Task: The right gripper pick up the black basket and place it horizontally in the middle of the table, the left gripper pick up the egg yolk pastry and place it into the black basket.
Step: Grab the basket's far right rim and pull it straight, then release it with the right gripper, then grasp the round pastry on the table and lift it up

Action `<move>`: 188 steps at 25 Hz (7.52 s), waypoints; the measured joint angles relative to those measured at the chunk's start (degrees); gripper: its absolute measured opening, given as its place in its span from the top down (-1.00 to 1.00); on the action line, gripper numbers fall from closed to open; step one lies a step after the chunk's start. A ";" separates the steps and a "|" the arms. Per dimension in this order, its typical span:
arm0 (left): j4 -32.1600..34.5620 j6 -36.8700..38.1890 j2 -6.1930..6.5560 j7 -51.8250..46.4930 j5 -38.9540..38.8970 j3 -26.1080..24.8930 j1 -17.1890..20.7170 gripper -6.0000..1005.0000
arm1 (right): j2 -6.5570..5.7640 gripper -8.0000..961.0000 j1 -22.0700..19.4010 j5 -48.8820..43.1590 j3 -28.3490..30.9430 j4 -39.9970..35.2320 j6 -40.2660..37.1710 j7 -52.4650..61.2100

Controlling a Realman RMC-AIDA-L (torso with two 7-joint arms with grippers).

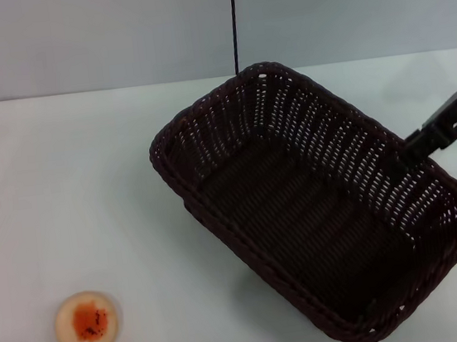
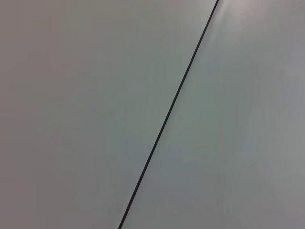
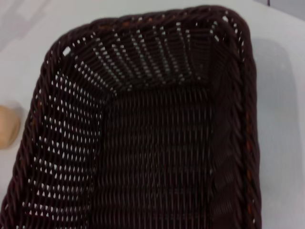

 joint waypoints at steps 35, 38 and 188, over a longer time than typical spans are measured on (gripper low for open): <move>-0.09 -1.44 0.03 0.00 0.09 0.00 -0.25 -0.62 | 1.06 0.68 -1.74 1.68 -2.78 3.30 3.85 -0.42; -0.10 -1.44 0.00 0.00 0.09 0.00 -0.01 -0.62 | 0.73 0.69 -2.40 4.97 -2.77 3.07 4.67 -0.49; 24.53 -11.16 0.79 -15.73 11.43 47.94 3.87 -0.40 | 2.40 -0.19 -30.94 76.98 36.04 32.09 21.62 -71.95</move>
